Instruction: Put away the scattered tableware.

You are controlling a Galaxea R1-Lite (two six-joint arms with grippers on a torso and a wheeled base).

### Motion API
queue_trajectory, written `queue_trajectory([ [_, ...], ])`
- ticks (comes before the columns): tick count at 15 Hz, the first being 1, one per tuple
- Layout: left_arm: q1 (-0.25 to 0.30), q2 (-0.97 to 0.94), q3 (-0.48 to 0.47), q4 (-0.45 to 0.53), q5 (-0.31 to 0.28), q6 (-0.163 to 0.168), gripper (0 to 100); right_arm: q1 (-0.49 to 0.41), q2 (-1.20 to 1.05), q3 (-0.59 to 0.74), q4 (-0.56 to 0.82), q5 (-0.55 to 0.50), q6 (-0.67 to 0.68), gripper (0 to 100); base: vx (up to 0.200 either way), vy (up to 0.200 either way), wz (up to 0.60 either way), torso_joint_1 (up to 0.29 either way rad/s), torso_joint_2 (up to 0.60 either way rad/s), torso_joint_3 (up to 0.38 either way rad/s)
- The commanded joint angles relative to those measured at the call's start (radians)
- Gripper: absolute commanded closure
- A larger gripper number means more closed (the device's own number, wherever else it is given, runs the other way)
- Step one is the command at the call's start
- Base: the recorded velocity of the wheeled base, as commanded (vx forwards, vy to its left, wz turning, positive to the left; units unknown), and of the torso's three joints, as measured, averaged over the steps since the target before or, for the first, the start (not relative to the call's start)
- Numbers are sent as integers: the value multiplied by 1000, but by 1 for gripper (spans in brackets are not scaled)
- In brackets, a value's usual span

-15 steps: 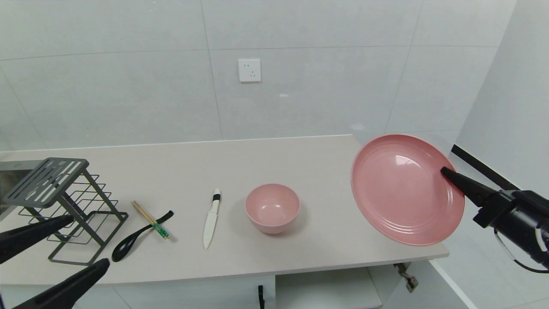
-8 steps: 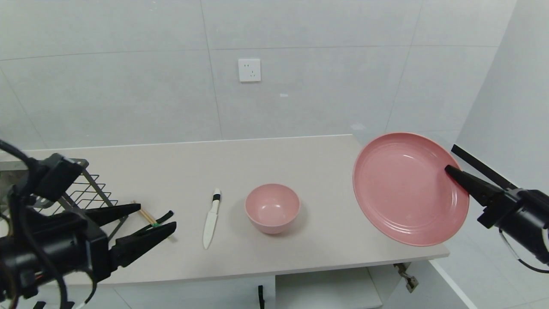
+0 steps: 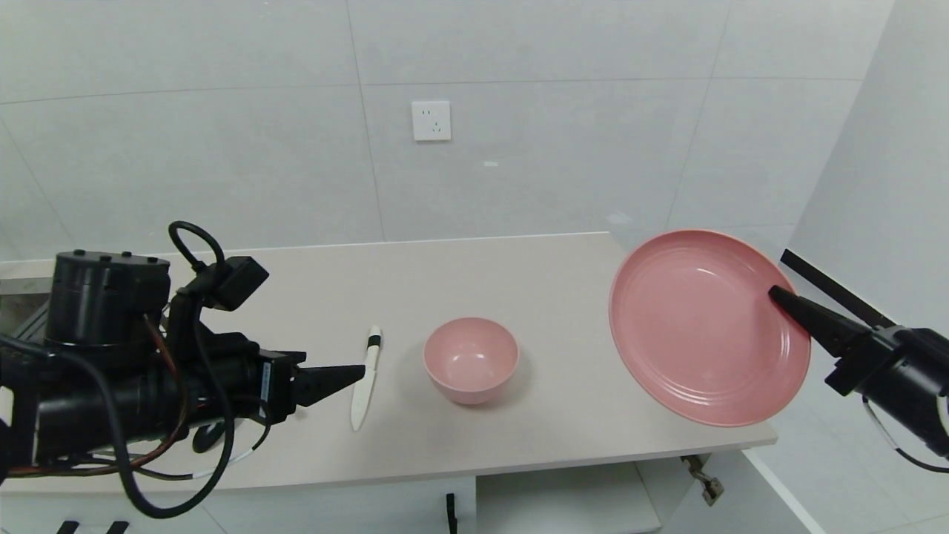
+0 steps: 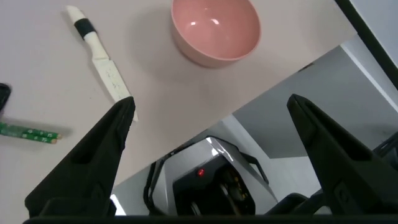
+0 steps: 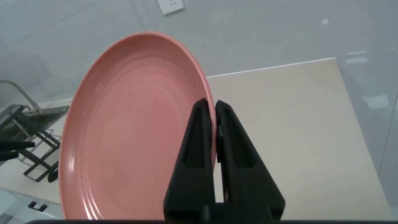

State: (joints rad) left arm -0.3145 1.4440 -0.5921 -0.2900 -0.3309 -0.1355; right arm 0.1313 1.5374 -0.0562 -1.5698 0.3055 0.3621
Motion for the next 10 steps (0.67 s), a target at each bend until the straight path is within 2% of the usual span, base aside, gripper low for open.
queue_trajectory([
  [1, -29, 105, -52, -3, 0, 4, 0, 4, 4, 2, -1, 3, 0, 100, 0, 0, 0, 0, 0, 0],
  [3, -37, 141, -67, -17, 0, 8, 0, 4, 7, 2, -1, 3, -2, 100, 0, 0, 0, 0, 0, 0],
  [4, -52, 210, -92, -78, 7, 7, 0, 4, 7, 1, -1, 3, -2, 100, 0, 0, 0, 0, 0, 0],
  [7, -71, 308, -123, -156, 52, 7, 0, 5, 9, 1, -1, 3, -2, 100, 0, 0, 0, 0, 0, 0],
  [10, -84, 426, -172, -224, 56, 7, 0, 5, 9, 1, -1, 3, -2, 100, 0, 0, 0, 0, 0, 0],
])
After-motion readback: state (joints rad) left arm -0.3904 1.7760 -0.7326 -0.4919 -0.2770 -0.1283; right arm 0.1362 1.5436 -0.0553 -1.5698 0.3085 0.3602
